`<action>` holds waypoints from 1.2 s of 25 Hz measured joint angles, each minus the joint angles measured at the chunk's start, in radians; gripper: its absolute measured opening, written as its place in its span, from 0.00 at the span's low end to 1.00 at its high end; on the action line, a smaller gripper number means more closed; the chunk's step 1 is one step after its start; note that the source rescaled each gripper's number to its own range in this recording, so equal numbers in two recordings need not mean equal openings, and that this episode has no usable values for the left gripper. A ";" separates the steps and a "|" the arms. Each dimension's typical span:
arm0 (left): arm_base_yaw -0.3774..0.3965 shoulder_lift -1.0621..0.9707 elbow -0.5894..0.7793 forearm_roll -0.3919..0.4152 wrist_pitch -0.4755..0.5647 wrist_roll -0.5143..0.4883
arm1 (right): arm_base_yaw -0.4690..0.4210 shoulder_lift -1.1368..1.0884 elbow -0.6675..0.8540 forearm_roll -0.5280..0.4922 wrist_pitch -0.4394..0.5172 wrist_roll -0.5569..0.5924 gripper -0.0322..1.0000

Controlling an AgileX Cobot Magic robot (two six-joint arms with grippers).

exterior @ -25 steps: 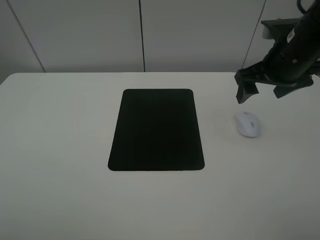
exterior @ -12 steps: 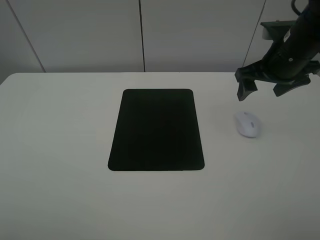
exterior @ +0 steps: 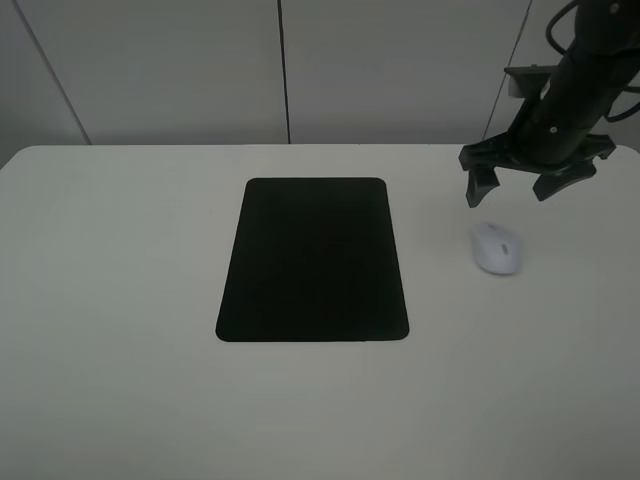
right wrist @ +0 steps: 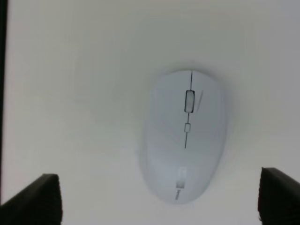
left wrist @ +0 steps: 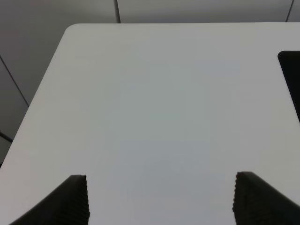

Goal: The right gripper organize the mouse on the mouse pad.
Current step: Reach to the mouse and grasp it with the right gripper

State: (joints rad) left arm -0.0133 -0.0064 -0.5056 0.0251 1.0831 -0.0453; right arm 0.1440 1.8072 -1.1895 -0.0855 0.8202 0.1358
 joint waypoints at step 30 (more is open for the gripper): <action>0.000 0.000 0.000 0.000 0.000 0.000 | -0.100 0.188 -0.002 0.149 -0.096 -0.157 1.00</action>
State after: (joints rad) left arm -0.0133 -0.0064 -0.5056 0.0251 1.0831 -0.0453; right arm 0.0443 1.9953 -1.1913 0.0632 0.7245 -0.0213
